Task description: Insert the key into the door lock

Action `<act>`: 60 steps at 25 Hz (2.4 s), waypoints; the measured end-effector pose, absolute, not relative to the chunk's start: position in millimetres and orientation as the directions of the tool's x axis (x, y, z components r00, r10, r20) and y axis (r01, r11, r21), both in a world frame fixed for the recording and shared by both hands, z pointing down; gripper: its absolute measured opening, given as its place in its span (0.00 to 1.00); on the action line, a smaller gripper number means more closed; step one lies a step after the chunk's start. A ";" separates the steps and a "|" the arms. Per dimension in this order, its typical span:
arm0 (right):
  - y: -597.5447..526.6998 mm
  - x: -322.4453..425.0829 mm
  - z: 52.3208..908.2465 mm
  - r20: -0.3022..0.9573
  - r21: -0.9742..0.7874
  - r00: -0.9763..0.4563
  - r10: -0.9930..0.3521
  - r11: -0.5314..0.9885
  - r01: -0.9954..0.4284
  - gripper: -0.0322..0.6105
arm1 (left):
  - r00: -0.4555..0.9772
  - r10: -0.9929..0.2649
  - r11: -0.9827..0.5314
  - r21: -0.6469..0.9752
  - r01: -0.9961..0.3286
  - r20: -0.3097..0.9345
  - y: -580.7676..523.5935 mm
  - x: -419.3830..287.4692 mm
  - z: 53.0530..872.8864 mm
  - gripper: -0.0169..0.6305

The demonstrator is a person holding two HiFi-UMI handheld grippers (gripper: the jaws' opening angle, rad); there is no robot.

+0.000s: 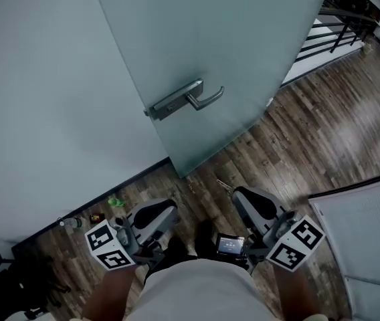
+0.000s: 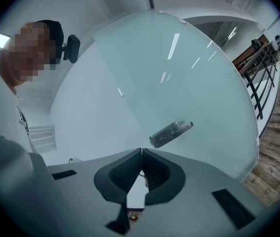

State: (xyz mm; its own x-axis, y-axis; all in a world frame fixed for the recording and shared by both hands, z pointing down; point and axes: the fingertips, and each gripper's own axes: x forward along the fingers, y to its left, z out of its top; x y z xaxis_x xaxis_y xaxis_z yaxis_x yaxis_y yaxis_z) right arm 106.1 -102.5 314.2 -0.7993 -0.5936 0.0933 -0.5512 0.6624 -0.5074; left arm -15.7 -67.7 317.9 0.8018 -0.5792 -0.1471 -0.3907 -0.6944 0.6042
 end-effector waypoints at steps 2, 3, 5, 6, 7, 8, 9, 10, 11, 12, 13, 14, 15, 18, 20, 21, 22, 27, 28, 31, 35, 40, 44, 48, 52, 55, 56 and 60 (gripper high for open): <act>-110.6 108.1 317.6 0.098 -0.508 -0.809 -0.580 0.670 -0.541 0.07 | 0.792 -0.592 -0.690 0.600 -0.405 -0.146 -75.0 -12.7 318.1 0.06; -114.6 108.2 319.9 0.101 -0.509 -0.813 -0.573 0.672 -0.538 0.07 | 0.788 -0.598 -0.687 0.599 -0.411 -0.146 -78.4 -12.0 318.8 0.06; -121.6 106.9 323.8 0.107 -0.510 -0.820 -0.563 0.676 -0.531 0.07 | 0.778 -0.611 -0.678 0.601 -0.422 -0.143 -83.9 -12.4 320.6 0.06; -124.3 105.5 324.6 0.108 -0.509 -0.823 -0.558 0.680 -0.528 0.07 | 0.773 -0.618 -0.673 0.602 -0.428 -0.141 -85.9 -13.6 321.4 0.06; -126.6 103.9 324.6 0.108 -0.506 -0.825 -0.555 0.683 -0.526 0.07 | 0.769 -0.624 -0.669 0.603 -0.435 -0.138 -87.6 -15.5 322.0 0.06; -129.0 102.4 324.1 0.108 -0.502 -0.826 -0.554 0.686 -0.526 0.07 | 0.765 -0.630 -0.664 0.603 -0.441 -0.135 -89.3 -18.0 322.3 0.06; -131.7 101.1 323.5 0.107 -0.499 -0.824 -0.556 0.687 -0.528 0.07 | 0.761 -0.635 -0.661 0.603 -0.447 -0.132 -91.0 -20.8 322.3 0.06; -134.4 99.7 323.2 0.106 -0.496 -0.822 -0.560 0.686 -0.532 0.07 | 0.759 -0.639 -0.658 0.603 -0.452 -0.128 -92.8 -24.1 322.5 0.06; -137.0 97.9 323.3 0.105 -0.494 -0.818 -0.565 0.684 -0.536 0.07 | 0.757 -0.641 -0.655 0.602 -0.457 -0.124 -94.6 -27.7 323.1 0.06; -139.3 95.7 323.6 0.104 -0.492 -0.815 -0.571 0.682 -0.541 0.07 | 0.756 -0.644 -0.653 0.600 -0.462 -0.118 -96.4 -31.9 324.0 0.06; -141.2 93.2 324.3 0.105 -0.489 -0.811 -0.575 0.680 -0.546 0.07 | 0.755 -0.646 -0.650 0.599 -0.467 -0.113 -98.4 -36.4 324.9 0.06; -142.7 90.7 324.9 0.107 -0.485 -0.807 -0.580 0.678 -0.552 0.07 | 0.753 -0.649 -0.647 0.599 -0.471 -0.108 -100.4 -40.8 325.5 0.06; -143.9 88.4 325.5 0.110 -0.480 -0.804 -0.585 0.677 -0.558 0.07 | 0.752 -0.651 -0.645 0.599 -0.475 -0.105 -102.4 -44.8 325.6 0.06; -148.1 83.3 326.7 0.119 -0.467 -0.790 -0.602 0.668 -0.579 0.07 | 0.756 -0.647 -0.647 0.597 -0.474 -0.099 -108.2 -53.3 323.9 0.06; -151.4 80.2 327.5 0.121 -0.466 -0.781 -0.613 0.659 -0.590 0.07 | 0.761 -0.641 -0.648 0.598 -0.472 -0.094 -112.0 -58.3 323.1 0.06; -153.4 78.6 328.0 0.122 -0.465 -0.777 -0.617 0.656 -0.594 0.07 | 0.763 -0.640 -0.648 0.598 -0.472 -0.092 -114.1 -60.7 322.8 0.06; -155.6 76.8 328.7 0.124 -0.463 -0.774 -0.621 0.653 -0.599 0.07 | 0.764 -0.639 -0.647 0.598 -0.472 -0.089 -116.3 -63.1 322.9 0.06; -166.2 67.7 335.8 0.134 -0.455 -0.764 -0.631 0.646 -0.613 0.07 | 0.768 -0.637 -0.641 0.599 -0.480 -0.067 -124.5 -73.2 328.0 0.06; -168.4 65.5 337.5 0.137 -0.456 -0.763 -0.631 0.644 -0.614 0.07 | 0.769 -0.636 -0.640 0.600 -0.480 -0.062 -125.5 -74.7 329.4 0.06; -174.9 57.0 340.1 0.142 -0.453 -0.766 -0.627 0.647 -0.614 0.07 | 0.772 -0.634 -0.637 0.602 -0.482 -0.052 -128.7 -79.7 331.1 0.06; -185.2 43.9 340.7 0.141 -0.447 -0.774 -0.617 0.658 -0.606 0.07 | 0.772 -0.634 -0.631 0.603 -0.488 -0.038 -133.3 -85.8 333.1 0.06; -198.6 29.3 343.7 0.145 -0.440 -0.785 -0.603 0.671 -0.597 0.07 | 0.765 -0.644 -0.620 0.602 -0.503 -0.024 -145.8 -94.0 337.2 0.06; -208.2 21.9 346.9 0.151 -0.432 -0.790 -0.595 0.679 -0.594 0.07 | 0.762 -0.647 -0.618 0.599 -0.510 -0.019 -156.2 -98.3 338.8 0.06; -216.2 16.5 349.1 0.153 -0.430 -0.792 -0.591 0.682 -0.592 0.07 | 0.765 -0.644 -0.619 0.599 -0.508 -0.017 -164.1 -99.7 341.3 0.06; -222.1 13.2 348.5 0.156 -0.425 -0.792 -0.590 0.683 -0.593 0.07 | 0.766 -0.643 -0.617 0.600 -0.510 -0.011 -169.9 -99.9 342.8 0.06; -227.2 9.9 348.8 0.163 -0.410 -0.790 -0.592 0.688 -0.600 0.07 | 0.761 -0.649 -0.611 0.595 -0.522 0.001 -175.9 -102.2 344.4 0.06; -229.1 8.7 349.0 0.165 -0.404 -0.789 -0.592 0.689 -0.601 0.07 | 0.759 -0.651 -0.610 0.591 -0.528 0.006 -178.3 -102.9 345.0 0.06; -238.3 3.0 350.7 0.167 -0.390 -0.789 -0.591 0.696 -0.603 0.07 | 0.756 -0.654 -0.612 0.569 -0.549 0.027 -189.3 -104.9 347.2 0.06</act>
